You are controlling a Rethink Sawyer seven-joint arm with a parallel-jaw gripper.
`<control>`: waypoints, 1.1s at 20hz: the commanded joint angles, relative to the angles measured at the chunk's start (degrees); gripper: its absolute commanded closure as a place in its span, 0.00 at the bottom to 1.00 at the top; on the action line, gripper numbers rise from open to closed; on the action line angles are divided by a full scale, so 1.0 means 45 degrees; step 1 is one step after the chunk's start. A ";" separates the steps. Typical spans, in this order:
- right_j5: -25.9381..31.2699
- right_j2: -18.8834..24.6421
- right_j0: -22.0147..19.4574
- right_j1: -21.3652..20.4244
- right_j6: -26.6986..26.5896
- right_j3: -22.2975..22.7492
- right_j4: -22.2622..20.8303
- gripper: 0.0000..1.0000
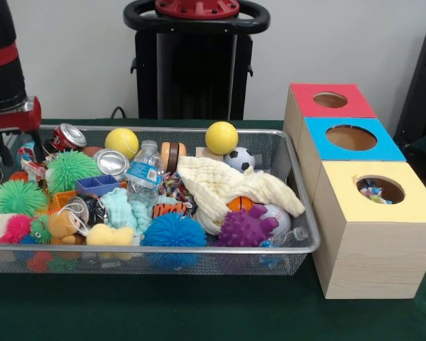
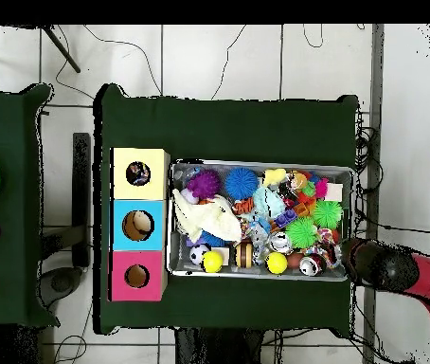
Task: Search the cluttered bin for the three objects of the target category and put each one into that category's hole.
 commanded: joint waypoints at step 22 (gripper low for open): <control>-0.0671 -0.0084 -0.0298 0.1247 -0.1512 0.0116 -0.1110 1.00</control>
